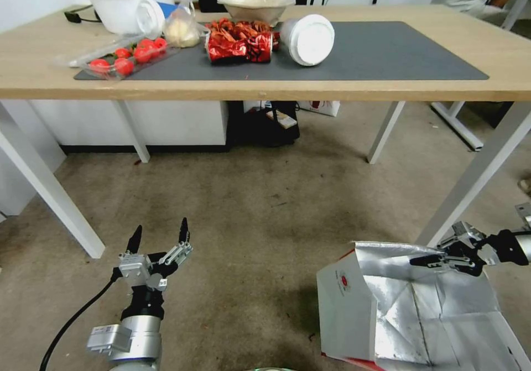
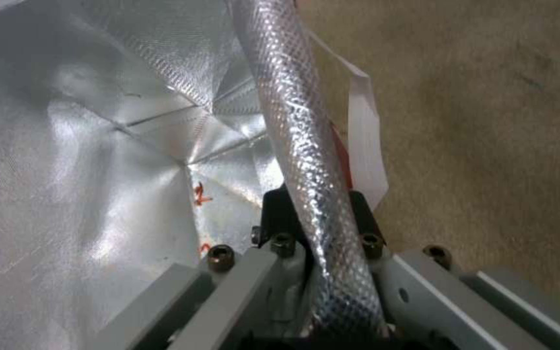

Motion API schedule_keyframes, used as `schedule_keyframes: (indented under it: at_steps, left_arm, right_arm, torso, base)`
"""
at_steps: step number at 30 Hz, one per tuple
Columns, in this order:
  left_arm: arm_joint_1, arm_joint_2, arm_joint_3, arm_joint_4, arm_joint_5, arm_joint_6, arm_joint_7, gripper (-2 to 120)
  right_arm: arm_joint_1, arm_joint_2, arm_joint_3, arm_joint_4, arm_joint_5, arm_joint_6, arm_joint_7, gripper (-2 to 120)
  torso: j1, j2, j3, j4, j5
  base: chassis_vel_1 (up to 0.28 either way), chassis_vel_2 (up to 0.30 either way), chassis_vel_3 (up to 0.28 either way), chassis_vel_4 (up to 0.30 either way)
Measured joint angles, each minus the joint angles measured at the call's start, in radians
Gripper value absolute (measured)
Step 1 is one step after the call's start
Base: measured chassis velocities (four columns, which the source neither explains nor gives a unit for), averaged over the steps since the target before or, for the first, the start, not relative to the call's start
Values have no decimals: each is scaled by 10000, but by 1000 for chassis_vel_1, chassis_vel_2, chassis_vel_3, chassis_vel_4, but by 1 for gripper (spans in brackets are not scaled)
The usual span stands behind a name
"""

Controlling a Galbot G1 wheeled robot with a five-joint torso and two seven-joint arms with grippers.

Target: Pick up the food delivery bag from the floor and place it on the table.

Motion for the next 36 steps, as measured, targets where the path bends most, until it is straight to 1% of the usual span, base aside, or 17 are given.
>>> schedule_keyframes:
  at_steps: [3,6,8,11,16,19,23,26,27,30,36]
  left_arm:
    - [-5,7,-11,-7,5,17,-20,100]
    - [13,34,-20,-17,23,50,-30,100]
    - [17,35,-22,-17,33,52,-31,100]
    - [21,32,-18,-50,43,87,-30,100]
    - [40,36,-16,-74,50,110,-32,100]
    - [93,38,-17,-93,71,113,-39,100]
    - [113,41,-27,-124,77,112,-39,100]
    - [133,46,-51,-177,80,114,-39,100]
    - [133,46,-51,-177,80,114,-39,100]
    - [145,27,-53,-181,90,114,-39,100]
    - [146,-1,-49,-187,117,114,-39,100]
  right_arm:
    - [12,14,-15,16,7,-11,1,0]
    - [6,26,-29,67,42,-47,2,0]
    - [-7,25,-28,81,83,-67,2,0]
    - [-24,18,-10,85,197,-107,2,0]
    - [-48,16,6,93,291,-133,2,0]
    - [-51,48,13,111,340,-170,2,0]
    - [-49,69,14,146,359,-204,2,0]
    - [-43,72,14,168,389,-216,3,0]
    - [-43,72,14,168,389,-216,3,0]
    - [-56,62,32,168,412,-216,2,0]
    - [-87,23,61,170,451,-216,2,0]
  torso:
    - [8,68,55,-1,0]
    - [21,207,178,0,0]
    - [30,255,212,-1,0]
    - [44,420,359,-1,0]
    - [61,567,487,-2,0]
    - [89,738,631,-1,0]
    - [112,856,720,-1,-1]
    - [145,1044,874,-1,0]
    - [145,1044,874,-1,0]
    - [173,1192,993,-1,0]
    - [225,1396,1143,-1,0]
  base:
    - [0,0,0,0]
    - [0,0,0,0]
    - [0,0,0,0]
    - [0,0,0,0]
    - [0,0,0,0]
    - [0,0,0,0]
    - [0,0,0,0]
    - [0,0,0,0]
    - [0,0,0,0]
    - [0,0,0,0]
    - [0,0,0,0]
